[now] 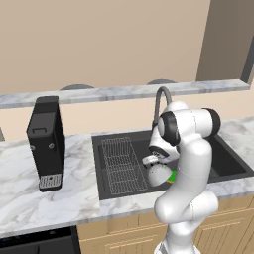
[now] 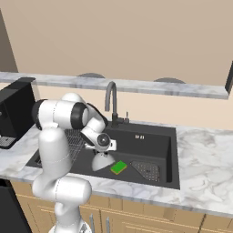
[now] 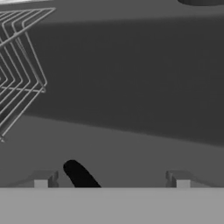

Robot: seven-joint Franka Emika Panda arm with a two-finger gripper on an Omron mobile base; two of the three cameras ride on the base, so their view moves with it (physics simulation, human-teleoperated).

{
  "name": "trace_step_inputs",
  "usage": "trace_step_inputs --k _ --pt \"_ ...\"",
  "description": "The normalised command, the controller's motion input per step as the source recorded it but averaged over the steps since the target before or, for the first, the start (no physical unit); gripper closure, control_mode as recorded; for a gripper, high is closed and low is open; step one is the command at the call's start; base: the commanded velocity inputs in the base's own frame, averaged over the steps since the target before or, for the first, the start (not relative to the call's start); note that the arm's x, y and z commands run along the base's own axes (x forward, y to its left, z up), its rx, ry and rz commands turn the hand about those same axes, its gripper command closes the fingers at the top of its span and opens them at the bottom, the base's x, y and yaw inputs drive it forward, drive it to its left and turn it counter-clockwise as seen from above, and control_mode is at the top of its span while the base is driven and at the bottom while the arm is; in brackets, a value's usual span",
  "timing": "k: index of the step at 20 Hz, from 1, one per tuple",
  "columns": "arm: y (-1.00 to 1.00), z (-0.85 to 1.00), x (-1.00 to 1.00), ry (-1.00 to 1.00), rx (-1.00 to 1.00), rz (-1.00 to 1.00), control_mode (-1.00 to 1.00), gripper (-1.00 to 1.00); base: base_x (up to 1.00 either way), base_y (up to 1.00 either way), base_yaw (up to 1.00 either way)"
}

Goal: Open the cabinet, pick the kettle from the cabinet, and place it in the sink.

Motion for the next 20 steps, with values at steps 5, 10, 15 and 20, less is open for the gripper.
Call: trace_step_inputs --k 5,10,15,20 --pt "0.0 -0.13 0.0 0.0 0.0 0.0 -1.0 -1.0 0.0 0.0 0.0" --pt "-0.01 -0.05 0.0 0.0 -0.05 0.0 -1.0 -1.0 0.0 0.0 0.0" --pt "-0.09 -0.07 -0.15 0.0 -0.06 0.0 -1.0 -1.0 0.0 0.0 0.0" --pt "-0.09 -0.08 -0.19 0.0 -0.07 0.0 -1.0 -1.0 0.0 0.0 0.0"
